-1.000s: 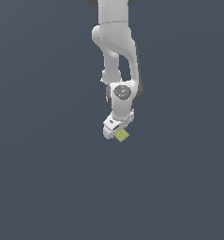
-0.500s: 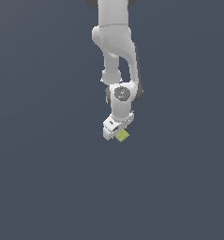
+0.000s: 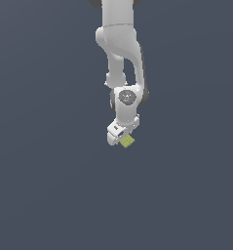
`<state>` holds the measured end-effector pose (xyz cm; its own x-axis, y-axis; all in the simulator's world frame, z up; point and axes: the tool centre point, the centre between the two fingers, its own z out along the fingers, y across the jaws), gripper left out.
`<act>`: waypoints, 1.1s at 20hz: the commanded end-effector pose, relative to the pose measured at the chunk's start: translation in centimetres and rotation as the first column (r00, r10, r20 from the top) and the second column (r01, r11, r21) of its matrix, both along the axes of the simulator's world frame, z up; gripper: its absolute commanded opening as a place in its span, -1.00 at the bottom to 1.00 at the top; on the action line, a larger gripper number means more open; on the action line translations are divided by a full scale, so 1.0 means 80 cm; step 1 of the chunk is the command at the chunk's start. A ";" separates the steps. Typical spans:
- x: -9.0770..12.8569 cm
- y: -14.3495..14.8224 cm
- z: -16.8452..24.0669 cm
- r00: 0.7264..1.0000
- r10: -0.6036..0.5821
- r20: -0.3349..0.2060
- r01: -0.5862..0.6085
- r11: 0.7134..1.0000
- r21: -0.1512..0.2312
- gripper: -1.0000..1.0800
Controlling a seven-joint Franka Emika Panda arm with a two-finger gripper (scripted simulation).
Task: Pick up the object and move it to a goal position.
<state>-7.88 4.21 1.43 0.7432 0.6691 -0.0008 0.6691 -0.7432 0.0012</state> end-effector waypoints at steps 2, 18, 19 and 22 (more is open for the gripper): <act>0.006 0.000 0.012 1.000 0.000 0.002 0.000 1.000 0.000 -1.00; 0.069 0.009 0.157 1.000 0.002 0.001 -0.002 1.000 0.003 -1.00; 0.074 0.010 0.169 1.000 0.002 0.001 -0.002 1.000 0.003 -1.00; 0.090 0.011 0.204 1.000 0.002 0.000 -0.002 1.000 0.004 -1.00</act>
